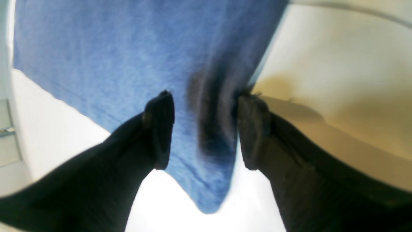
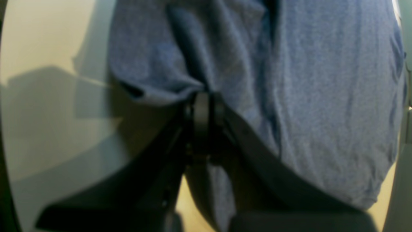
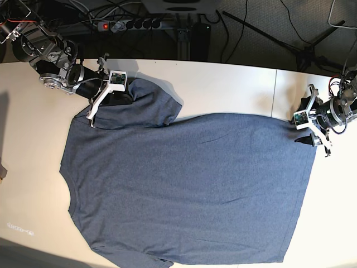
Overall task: Fold the T-shirt properly
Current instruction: 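Drag the grey-blue shirt toward the robot with both grippers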
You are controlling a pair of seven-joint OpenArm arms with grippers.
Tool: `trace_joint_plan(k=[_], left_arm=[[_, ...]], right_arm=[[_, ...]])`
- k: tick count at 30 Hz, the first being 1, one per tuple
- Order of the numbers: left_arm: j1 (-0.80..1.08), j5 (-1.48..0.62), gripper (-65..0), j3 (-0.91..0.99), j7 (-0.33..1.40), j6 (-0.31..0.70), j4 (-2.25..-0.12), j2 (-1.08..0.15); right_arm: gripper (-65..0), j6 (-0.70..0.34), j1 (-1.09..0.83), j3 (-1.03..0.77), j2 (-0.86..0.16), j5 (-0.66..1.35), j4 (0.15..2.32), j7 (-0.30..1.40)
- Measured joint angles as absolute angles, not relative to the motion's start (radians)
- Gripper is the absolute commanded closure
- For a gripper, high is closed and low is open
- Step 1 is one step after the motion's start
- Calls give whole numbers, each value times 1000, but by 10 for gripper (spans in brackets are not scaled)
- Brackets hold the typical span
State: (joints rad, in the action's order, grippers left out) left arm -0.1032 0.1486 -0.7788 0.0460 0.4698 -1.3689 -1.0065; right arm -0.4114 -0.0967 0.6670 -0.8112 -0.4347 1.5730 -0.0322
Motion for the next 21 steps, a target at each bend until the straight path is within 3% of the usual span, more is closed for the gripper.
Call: trace_joint_plan(k=[6,7,8,11,12,17,21], left_arm=[[-162,191,-355,-873,0,448,-1327,-1015],[-162,218,-330,-876,-15,445,-1325,-1015],[-162,233,-279,-879,-29,443,-1323,-1017],[-157,278,-41,-889,-74,447,-1313,-1016],[-153,279,0,-891,-83,445,-1311,-1016],[-155,275,0,-891,-83,446,-1310,-1016],[-156,246,0,-891,-84,472,-1309,-1015]], right_arm=[[0,-411,-97,667,-810,-435,1573,-30],[0,-411,-97,667,-811,-434,1573,-30],[0,-411,-97,667,-811,-434,1573,-30],[0,-411,-97,667,-811,-435,1573,-30],[0,-411,-97,667,-811,-434,1573,-30],[0,-411,-97,667,-811,-434,1573,-30],[0,-412,-97,665,-811,-306,1568,-7]])
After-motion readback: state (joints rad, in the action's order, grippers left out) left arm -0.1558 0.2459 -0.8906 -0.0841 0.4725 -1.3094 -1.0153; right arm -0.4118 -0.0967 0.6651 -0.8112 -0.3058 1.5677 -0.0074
